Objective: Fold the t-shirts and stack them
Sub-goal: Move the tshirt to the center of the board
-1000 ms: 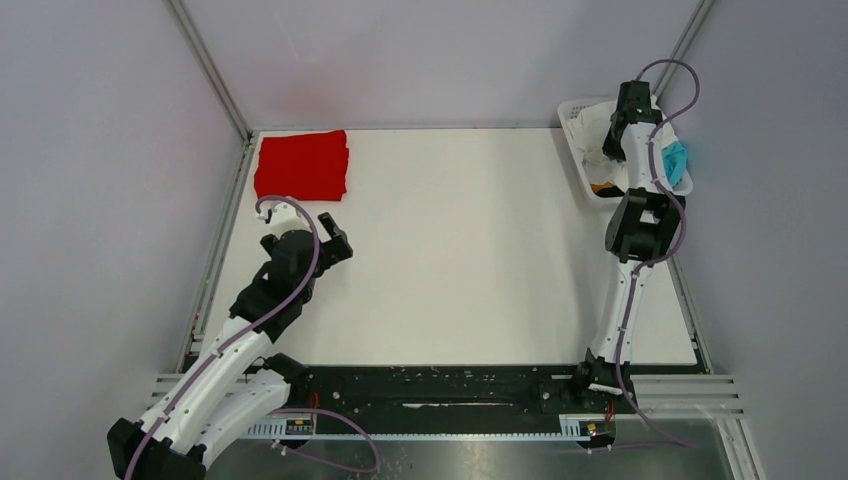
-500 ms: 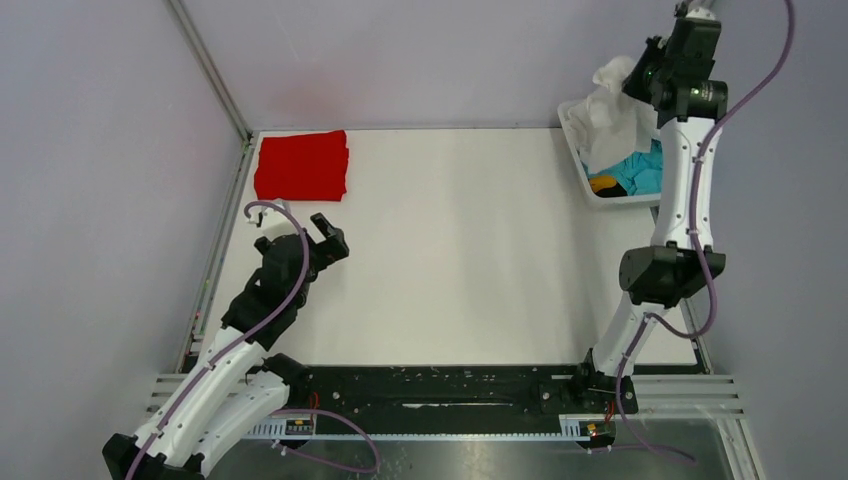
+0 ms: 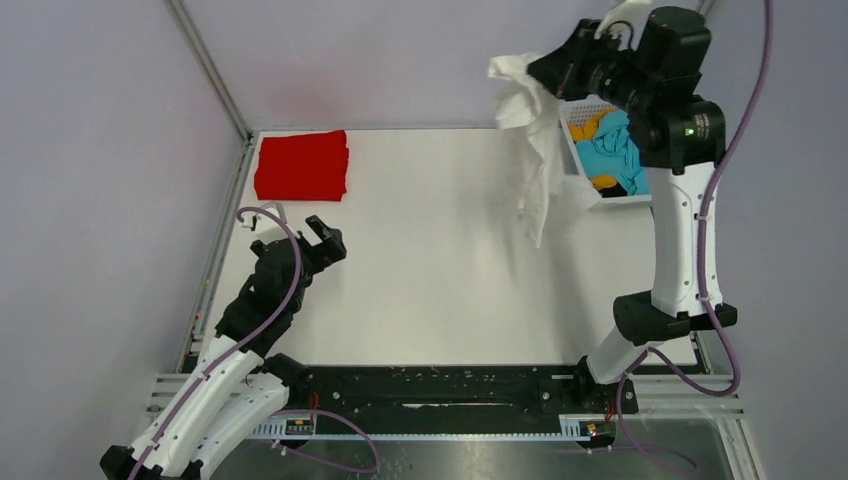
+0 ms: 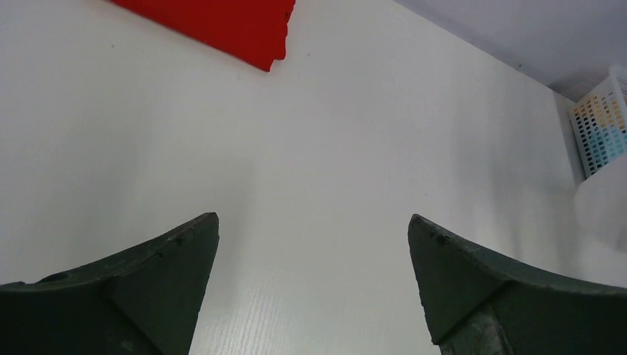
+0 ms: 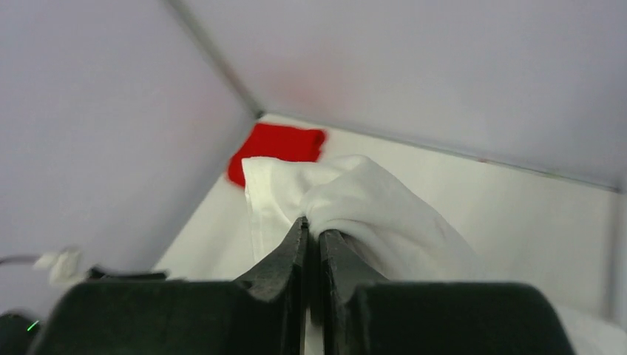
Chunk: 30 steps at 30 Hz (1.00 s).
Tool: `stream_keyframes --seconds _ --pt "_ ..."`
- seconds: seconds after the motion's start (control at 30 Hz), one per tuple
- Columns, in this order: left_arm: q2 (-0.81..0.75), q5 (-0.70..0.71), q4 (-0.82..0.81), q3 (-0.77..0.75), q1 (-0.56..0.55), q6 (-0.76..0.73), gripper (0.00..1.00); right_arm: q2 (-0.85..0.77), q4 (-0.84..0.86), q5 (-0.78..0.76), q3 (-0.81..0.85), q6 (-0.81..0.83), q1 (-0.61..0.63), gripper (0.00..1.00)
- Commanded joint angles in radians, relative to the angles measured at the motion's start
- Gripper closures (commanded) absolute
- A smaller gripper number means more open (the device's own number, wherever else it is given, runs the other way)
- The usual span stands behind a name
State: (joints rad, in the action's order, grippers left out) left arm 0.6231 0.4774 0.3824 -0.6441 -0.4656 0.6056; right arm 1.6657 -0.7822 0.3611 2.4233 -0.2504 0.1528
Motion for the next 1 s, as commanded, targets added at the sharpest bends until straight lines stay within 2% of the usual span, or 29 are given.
stream_keyframes --seconds 0.0,0.13,0.23,0.3,0.4,0.43,0.5,0.53,0.63,0.67,0.7,0.77,0.83,0.9,0.97 --pt "-0.027 -0.013 -0.011 0.004 -0.001 0.018 0.01 -0.061 0.041 0.221 0.040 -0.026 0.182 1.00" --pt "-0.034 -0.002 0.023 -0.010 -0.001 0.034 0.01 -0.049 0.055 0.276 0.084 -0.039 0.310 1.00" --pt "-0.042 0.023 0.065 -0.026 -0.001 0.058 0.01 -0.052 0.040 0.300 0.082 -0.050 0.334 1.00" --pt "-0.052 0.033 0.079 -0.029 0.000 0.071 0.01 -0.084 -0.008 0.241 0.032 -0.014 0.333 1.00" --pt "-0.064 0.039 0.091 -0.028 -0.001 0.094 0.01 -0.190 -0.063 -0.016 -0.214 0.044 0.332 0.99" --pt "-0.063 0.039 0.094 -0.029 -0.001 0.101 0.01 -0.237 -0.050 -0.146 -0.322 0.056 0.332 0.98" --pt "-0.056 0.035 0.106 -0.031 -0.001 0.120 0.01 -0.332 0.005 -0.305 -0.577 0.049 0.319 0.92" --pt "-0.051 0.030 0.111 -0.031 0.000 0.135 0.01 -0.369 0.041 -0.348 -0.718 0.021 0.304 0.91" --pt "-0.016 -0.006 0.104 -0.023 -0.001 0.154 0.01 -0.416 0.128 -0.349 -1.069 -0.109 0.191 0.85" --pt "0.015 -0.013 0.113 -0.026 0.000 0.159 0.01 -0.407 0.150 -0.354 -1.148 -0.142 0.156 0.77" --pt "0.041 -0.018 0.127 -0.034 0.000 0.174 0.01 -0.387 0.159 -0.379 -1.213 -0.160 0.130 0.65" --pt "0.095 -0.050 0.152 -0.041 -0.001 0.184 0.01 -0.332 0.108 -0.499 -1.258 -0.201 0.105 0.31" --pt "0.143 -0.097 0.152 -0.033 -0.001 0.195 0.01 -0.284 0.023 -0.648 -1.258 -0.232 0.104 0.03" --pt "0.178 -0.145 0.138 -0.014 -0.001 0.200 0.01 -0.280 -0.006 -0.715 -1.278 -0.252 0.103 0.01" --pt "0.205 -0.179 0.128 0.004 -0.001 0.209 0.01 -0.309 0.015 -0.709 -1.319 -0.250 0.103 0.00"
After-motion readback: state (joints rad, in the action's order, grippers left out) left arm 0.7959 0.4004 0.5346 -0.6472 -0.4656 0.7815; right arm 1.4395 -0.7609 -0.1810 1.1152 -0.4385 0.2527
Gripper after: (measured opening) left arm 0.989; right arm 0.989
